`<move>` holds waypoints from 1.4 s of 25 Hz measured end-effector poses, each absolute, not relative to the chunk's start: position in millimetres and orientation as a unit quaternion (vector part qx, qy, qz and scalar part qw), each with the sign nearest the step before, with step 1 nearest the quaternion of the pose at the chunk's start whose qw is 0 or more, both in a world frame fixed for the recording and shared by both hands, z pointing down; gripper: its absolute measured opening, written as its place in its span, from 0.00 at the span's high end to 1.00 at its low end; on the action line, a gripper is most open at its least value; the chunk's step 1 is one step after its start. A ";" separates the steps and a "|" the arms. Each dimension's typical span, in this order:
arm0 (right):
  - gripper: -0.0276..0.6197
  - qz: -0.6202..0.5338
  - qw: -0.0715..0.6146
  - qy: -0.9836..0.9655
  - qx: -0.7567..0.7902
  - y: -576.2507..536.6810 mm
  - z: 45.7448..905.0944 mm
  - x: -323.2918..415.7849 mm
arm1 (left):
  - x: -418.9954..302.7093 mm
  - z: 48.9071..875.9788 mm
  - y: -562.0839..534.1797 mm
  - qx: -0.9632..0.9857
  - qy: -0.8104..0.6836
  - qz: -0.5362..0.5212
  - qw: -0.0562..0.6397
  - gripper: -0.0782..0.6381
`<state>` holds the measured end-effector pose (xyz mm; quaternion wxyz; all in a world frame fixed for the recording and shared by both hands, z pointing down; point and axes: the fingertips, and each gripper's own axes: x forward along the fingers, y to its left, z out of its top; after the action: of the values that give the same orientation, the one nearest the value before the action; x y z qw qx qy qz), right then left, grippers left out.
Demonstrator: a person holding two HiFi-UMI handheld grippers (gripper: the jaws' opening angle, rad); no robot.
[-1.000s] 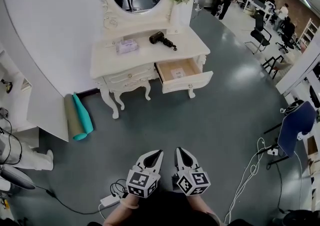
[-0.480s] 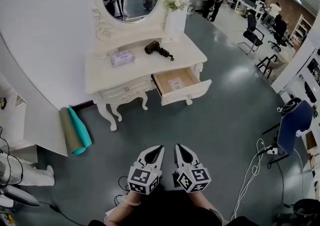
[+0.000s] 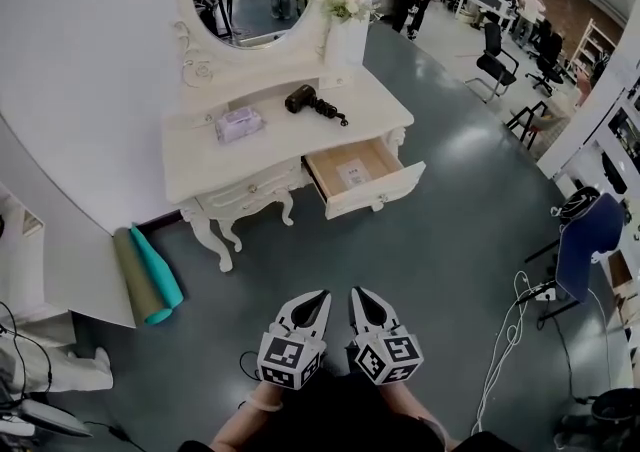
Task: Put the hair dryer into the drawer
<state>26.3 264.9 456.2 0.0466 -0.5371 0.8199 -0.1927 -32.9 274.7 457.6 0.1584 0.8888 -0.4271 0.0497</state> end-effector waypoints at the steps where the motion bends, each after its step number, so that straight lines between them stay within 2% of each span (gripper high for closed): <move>1: 0.91 -0.194 0.047 0.819 -0.539 263.7 457.4 24.8 | -34.6 459.0 273.3 0.889 -0.426 0.050 0.160 0.86; 25: 0.91 -0.193 0.042 0.806 -0.558 252.1 465.7 24.6 | -47.1 473.2 269.6 0.888 -0.420 0.055 0.179 0.86; 35: 0.91 -0.187 0.050 0.815 -0.547 207.2 457.3 24.7 | -50.5 470.2 229.2 0.884 -0.432 0.055 0.170 0.86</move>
<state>24.7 207.2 457.3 0.0495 -0.5468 0.8145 -0.1872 -50.5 229.2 470.2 0.1699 0.8842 -0.4317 0.0547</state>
